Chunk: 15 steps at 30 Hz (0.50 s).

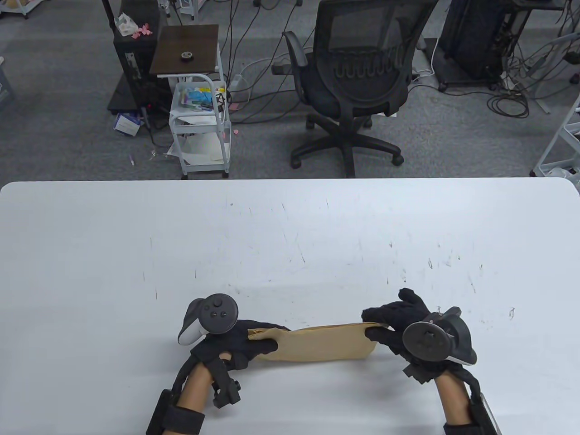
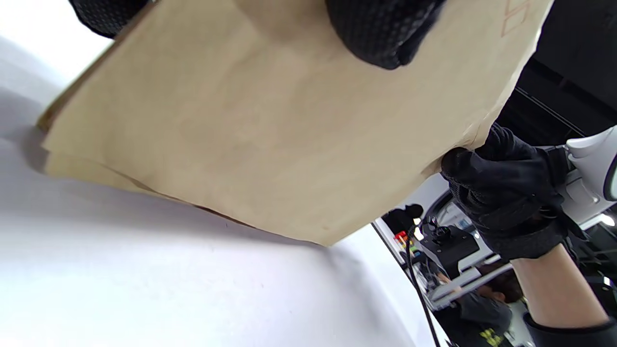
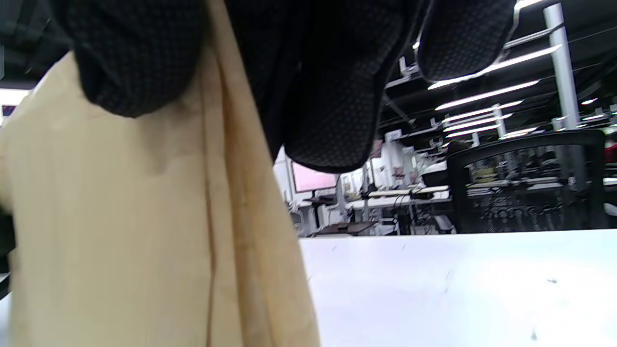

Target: Push scattered envelopes inward from both sides into a neat stack

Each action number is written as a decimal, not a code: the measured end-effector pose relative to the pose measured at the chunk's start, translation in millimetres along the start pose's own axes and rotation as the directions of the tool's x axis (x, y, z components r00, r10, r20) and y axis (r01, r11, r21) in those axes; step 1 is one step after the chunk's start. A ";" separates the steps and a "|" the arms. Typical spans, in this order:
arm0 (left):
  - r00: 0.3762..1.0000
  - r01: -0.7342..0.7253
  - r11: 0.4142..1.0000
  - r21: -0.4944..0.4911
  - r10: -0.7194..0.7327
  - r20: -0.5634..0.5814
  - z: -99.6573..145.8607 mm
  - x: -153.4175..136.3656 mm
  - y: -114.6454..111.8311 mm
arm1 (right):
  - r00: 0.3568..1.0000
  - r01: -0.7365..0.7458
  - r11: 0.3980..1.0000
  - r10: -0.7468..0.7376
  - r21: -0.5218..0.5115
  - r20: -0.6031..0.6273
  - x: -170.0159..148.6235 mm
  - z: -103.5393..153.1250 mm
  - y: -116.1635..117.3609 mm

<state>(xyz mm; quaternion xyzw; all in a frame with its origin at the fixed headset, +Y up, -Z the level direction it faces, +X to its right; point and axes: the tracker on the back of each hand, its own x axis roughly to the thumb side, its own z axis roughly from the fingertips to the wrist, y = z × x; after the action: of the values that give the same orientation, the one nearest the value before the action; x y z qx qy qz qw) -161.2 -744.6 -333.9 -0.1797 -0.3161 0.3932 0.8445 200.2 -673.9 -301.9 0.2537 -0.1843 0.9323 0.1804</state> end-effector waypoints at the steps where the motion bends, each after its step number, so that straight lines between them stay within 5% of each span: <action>1: 1.000 0.005 1.000 0.026 -0.005 -0.002 0.3 0.0 0.0 | 0.999 0.037 0.999 -0.037 -0.007 -0.015 -2.9 0.2 0.6; 8: 1.000 0.008 0.997 0.075 -0.006 -0.027 3.0 -6.2 2.5 | 0.931 0.306 0.948 -0.316 -0.084 -0.182 -29.6 2.7 13.7; 10: 1.000 0.005 0.994 0.111 -0.002 -0.029 6.1 -9.0 4.5 | 0.901 0.399 0.915 -0.380 0.054 -0.210 -39.7 3.5 20.7; 11: 1.000 0.004 0.992 0.123 -0.001 -0.029 7.7 -11.2 5.9 | 0.869 0.476 0.857 -0.423 0.199 -0.256 -45.5 5.1 28.7; 13: 0.999 0.012 0.989 0.144 -0.007 -0.032 9.6 -12.9 7.3 | 0.813 0.576 0.747 -0.480 0.331 -0.330 -51.1 9.3 42.4; 15: 1.000 0.025 0.990 0.136 -0.023 -0.021 8.9 -11.7 6.8 | 0.802 0.592 0.732 -0.493 0.337 -0.336 -50.8 10.6 57.2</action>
<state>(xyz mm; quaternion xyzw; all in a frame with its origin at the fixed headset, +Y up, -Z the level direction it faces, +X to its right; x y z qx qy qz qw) -176.7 -749.0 -335.6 -0.1214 -0.2826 0.4020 0.8624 220.9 -740.5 -335.3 0.2229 0.1282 0.8771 0.4057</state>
